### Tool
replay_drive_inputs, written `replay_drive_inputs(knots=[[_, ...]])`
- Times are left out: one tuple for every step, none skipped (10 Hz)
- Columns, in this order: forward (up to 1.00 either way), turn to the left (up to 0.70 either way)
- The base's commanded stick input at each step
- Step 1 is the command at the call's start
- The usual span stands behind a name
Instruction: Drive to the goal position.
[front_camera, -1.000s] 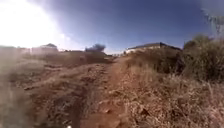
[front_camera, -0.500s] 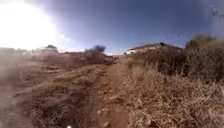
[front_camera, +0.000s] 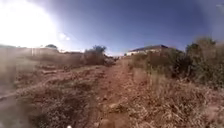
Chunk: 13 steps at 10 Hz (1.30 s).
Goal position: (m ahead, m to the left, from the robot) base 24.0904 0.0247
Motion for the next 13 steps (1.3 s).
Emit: replay_drive_inputs(knots=[[0.50,0.50],[0.50,0.48],[0.50,0.19],[0.50,0.00],[0.50,0.36],[0.50,0.17],[0.50,0.00],[0.50,0.00],[0.50,0.00],[0.50,0.00],[0.50,0.00],[0.50,0.00],[0.50,0.00]])
